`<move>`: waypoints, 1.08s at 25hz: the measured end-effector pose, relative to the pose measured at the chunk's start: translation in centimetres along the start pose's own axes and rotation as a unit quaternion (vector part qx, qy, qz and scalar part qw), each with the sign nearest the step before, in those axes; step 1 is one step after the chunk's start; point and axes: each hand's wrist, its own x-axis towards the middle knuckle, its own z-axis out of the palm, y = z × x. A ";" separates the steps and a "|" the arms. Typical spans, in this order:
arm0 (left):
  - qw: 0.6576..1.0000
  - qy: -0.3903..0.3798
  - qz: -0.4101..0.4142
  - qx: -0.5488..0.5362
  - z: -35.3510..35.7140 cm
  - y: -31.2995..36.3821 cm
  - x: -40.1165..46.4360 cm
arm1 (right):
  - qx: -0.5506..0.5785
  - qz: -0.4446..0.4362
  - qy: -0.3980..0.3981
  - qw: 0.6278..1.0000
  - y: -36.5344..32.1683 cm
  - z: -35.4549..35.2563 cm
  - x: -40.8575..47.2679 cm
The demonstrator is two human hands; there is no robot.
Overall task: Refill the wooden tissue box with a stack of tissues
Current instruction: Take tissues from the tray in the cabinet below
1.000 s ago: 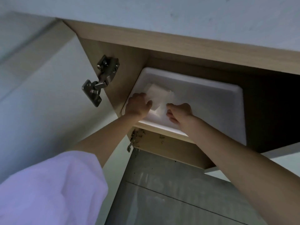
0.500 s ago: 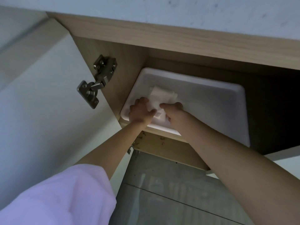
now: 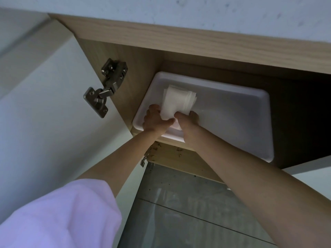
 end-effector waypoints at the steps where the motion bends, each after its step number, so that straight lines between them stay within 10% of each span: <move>1: 1.000 -0.007 -0.011 -0.018 0.0 0.1 -0.1 | -0.006 -0.011 0.005 1.000 0.0 -0.2 -0.2; 7: 0.985 -0.046 -0.051 -0.161 -0.8 1.7 -2.7 | 0.090 -0.021 -0.030 0.995 -0.7 -1.5 -3.2; 16: 0.851 -0.181 -0.163 -0.465 -5.0 2.1 -10.8 | 0.151 0.008 -0.149 0.977 -0.1 -5.5 -11.8; 27: 0.905 -0.184 -0.116 -0.365 -12.2 6.0 -21.1 | -0.143 -0.081 -0.238 0.957 -2.7 -11.7 -22.6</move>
